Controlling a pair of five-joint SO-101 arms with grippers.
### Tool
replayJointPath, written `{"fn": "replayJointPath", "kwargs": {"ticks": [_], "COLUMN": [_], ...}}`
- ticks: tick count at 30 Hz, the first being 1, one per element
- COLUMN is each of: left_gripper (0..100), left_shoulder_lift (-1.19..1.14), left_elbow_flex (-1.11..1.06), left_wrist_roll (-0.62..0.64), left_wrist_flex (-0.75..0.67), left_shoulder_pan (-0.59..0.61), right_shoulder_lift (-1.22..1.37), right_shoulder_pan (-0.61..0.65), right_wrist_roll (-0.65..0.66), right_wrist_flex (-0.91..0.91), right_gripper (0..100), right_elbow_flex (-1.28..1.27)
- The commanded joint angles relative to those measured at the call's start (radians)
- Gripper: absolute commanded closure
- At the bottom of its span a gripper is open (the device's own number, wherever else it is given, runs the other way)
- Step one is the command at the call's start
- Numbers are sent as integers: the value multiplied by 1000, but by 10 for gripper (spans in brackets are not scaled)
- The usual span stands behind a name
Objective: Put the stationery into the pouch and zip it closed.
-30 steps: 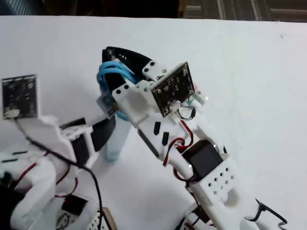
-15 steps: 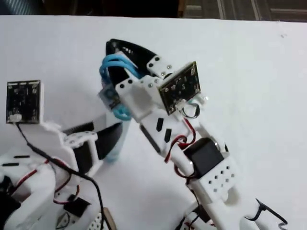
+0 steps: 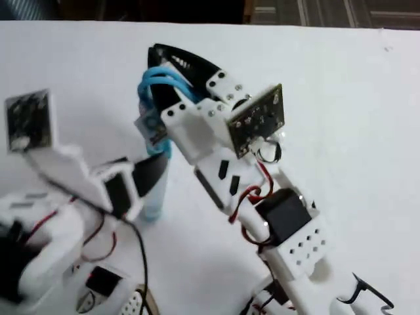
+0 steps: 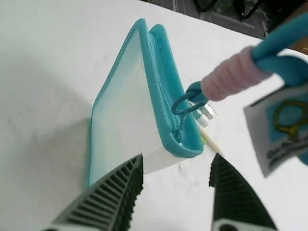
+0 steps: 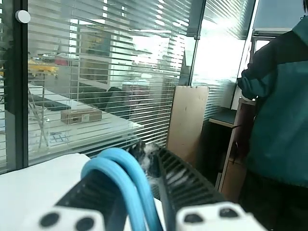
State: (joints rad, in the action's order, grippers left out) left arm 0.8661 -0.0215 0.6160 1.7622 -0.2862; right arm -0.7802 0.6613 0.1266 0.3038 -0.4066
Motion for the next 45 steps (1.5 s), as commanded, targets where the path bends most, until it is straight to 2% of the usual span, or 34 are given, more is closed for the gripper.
{"fn": "replayJointPath", "kwargs": {"ticks": [1, 5, 19, 23, 31, 38, 45], "left_gripper": [763, 765, 767, 779, 778, 777, 763], "left_shoulder_lift": [-56, -76, -97, -97, -91, -96, -101], "left_elbow_flex": [132, 172, -55, -97, -74, 44, 41], "left_wrist_roll": [9, 11, -40, -40, -34, -21, 2], "left_wrist_flex": [11, 20, -41, -61, -54, -40, -72], "left_shoulder_pan": [2, 8, 12, 67, 84, -62, -59], "right_shoulder_lift": [1, 1, -5, -1, 1, 1, 1], "right_shoulder_pan": [-8, -8, -7, -7, -4, -4, -8], "right_wrist_roll": [-8, -8, -8, -8, -8, -32, -80], "right_wrist_flex": [-4, 24, 16, 22, 22, 19, 21], "right_gripper": [982, 982, 982, 982, 982, 982, 982], "right_elbow_flex": [43, 43, 51, 75, 75, 77, 77]}}
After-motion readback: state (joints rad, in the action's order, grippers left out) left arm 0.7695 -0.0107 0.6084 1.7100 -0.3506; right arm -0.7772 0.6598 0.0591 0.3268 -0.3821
